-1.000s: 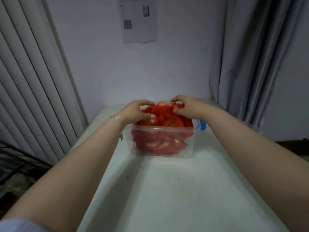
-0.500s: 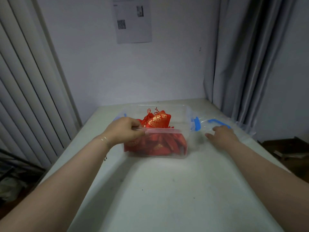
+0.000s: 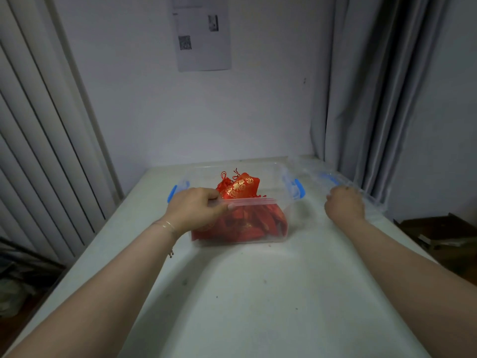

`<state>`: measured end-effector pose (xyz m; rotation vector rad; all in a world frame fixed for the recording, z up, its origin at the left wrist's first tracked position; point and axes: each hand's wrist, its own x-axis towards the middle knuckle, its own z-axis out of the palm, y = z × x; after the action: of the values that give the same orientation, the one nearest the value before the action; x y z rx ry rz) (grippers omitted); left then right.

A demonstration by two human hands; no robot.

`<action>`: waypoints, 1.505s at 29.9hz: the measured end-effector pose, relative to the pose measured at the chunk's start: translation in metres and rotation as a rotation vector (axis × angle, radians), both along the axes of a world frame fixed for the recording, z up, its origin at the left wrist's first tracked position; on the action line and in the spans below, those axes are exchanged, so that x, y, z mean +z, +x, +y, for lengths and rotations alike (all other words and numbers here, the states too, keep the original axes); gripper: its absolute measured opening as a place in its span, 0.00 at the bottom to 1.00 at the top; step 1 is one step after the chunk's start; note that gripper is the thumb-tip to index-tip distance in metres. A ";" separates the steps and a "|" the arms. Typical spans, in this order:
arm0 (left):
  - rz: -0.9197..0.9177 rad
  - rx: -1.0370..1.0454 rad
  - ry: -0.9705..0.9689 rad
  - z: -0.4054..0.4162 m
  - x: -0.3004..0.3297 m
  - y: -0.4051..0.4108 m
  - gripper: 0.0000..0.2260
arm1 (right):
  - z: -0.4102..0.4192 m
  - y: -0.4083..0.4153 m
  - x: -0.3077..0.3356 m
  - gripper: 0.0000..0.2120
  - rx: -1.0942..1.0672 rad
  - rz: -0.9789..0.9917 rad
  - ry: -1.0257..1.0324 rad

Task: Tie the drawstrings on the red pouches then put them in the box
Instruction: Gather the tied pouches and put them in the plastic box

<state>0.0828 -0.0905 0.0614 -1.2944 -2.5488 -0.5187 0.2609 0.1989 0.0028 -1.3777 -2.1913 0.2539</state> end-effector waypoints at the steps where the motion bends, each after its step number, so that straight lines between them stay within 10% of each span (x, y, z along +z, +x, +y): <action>1: -0.017 -0.015 0.006 -0.001 -0.001 -0.001 0.22 | -0.001 -0.003 0.011 0.14 0.004 0.118 0.007; 4: -0.222 -0.145 0.290 -0.005 0.000 -0.003 0.08 | -0.012 -0.012 0.046 0.13 0.179 0.434 0.058; 8: -0.389 0.005 0.847 -0.011 -0.014 -0.017 0.17 | -0.051 -0.015 0.071 0.10 0.633 0.396 0.217; 14: -0.960 0.048 0.862 -0.020 -0.023 -0.030 0.30 | -0.094 -0.012 0.066 0.12 0.884 -0.009 0.304; 26: -1.204 0.021 0.899 -0.025 -0.029 -0.044 0.22 | -0.097 -0.015 0.057 0.13 0.927 0.083 0.212; 31: -1.121 0.070 0.982 -0.022 -0.030 -0.046 0.35 | -0.095 -0.016 0.054 0.17 0.830 0.081 0.165; 35: -1.063 0.064 0.982 -0.017 -0.025 -0.041 0.09 | -0.091 -0.018 0.050 0.22 0.782 0.209 -0.049; 45: -0.959 0.005 0.942 -0.022 -0.024 -0.030 0.15 | -0.088 -0.024 0.025 0.44 0.522 0.797 -0.925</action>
<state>0.0527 -0.1124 0.0372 -0.7196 -2.2113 -2.4044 0.2371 0.1113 0.0276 -0.7689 -1.6824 1.8233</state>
